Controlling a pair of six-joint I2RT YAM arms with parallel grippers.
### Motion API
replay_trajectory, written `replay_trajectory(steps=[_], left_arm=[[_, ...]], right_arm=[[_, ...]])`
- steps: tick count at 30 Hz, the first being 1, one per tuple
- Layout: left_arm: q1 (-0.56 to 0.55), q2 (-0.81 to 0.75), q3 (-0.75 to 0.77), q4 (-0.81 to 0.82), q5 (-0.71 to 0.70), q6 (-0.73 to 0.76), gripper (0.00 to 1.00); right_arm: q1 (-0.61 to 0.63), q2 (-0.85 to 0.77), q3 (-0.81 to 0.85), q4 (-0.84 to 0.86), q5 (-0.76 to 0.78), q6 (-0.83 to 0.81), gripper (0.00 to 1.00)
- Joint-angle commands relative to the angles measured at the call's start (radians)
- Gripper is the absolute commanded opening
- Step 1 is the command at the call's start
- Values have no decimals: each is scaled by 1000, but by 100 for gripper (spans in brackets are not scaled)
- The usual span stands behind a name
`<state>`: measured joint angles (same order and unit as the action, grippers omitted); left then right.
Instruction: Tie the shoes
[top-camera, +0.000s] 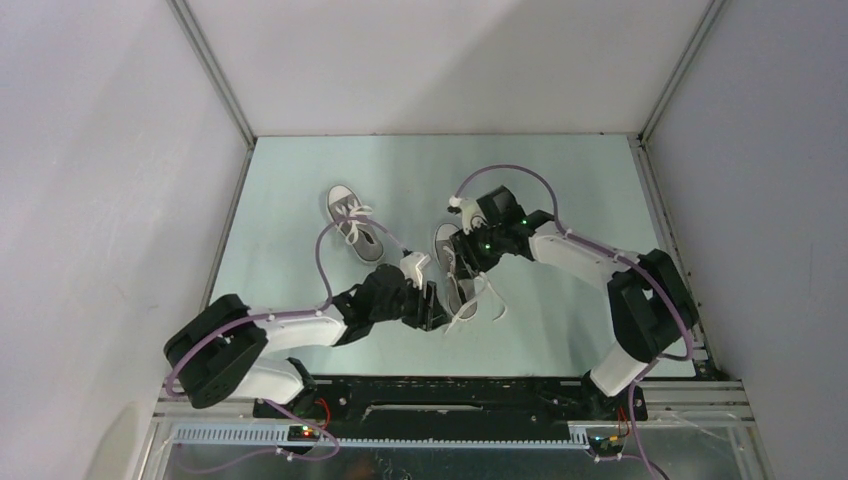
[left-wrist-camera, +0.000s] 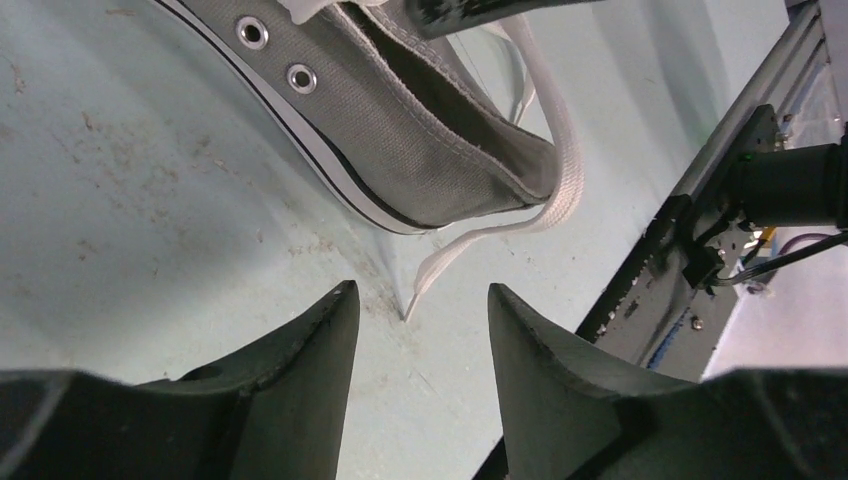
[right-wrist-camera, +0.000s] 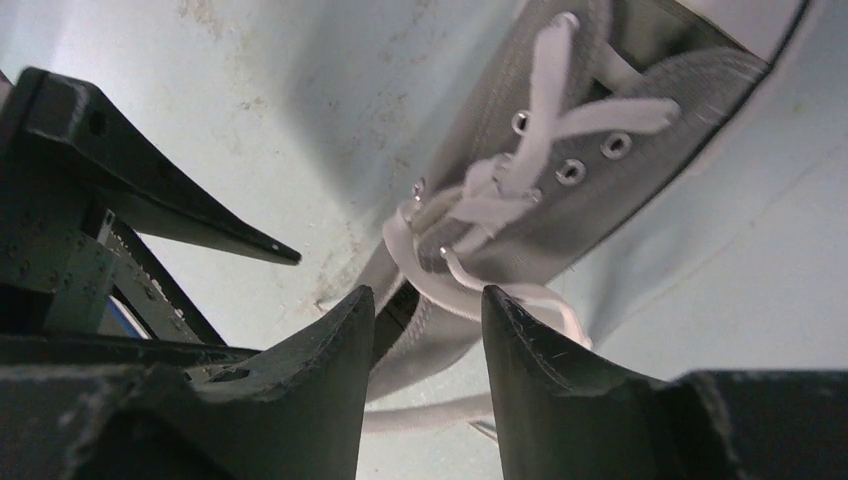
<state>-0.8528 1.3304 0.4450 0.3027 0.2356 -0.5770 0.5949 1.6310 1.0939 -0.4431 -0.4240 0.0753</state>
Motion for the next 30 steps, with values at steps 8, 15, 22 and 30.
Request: replay_trajectory(steps=[8, 15, 22, 30], left_arm=[[-54, 118, -40, 279, -43, 67, 56], [-59, 144, -33, 284, -20, 74, 49], [-60, 211, -38, 387, 50, 47, 46], [-60, 184, -29, 358, 32, 37, 0]], right_arm=[[34, 88, 77, -10, -12, -73, 40], [33, 70, 77, -24, -5, -72, 8], [29, 33, 80, -28, -30, -70, 0], [7, 12, 95, -40, -103, -52, 0]])
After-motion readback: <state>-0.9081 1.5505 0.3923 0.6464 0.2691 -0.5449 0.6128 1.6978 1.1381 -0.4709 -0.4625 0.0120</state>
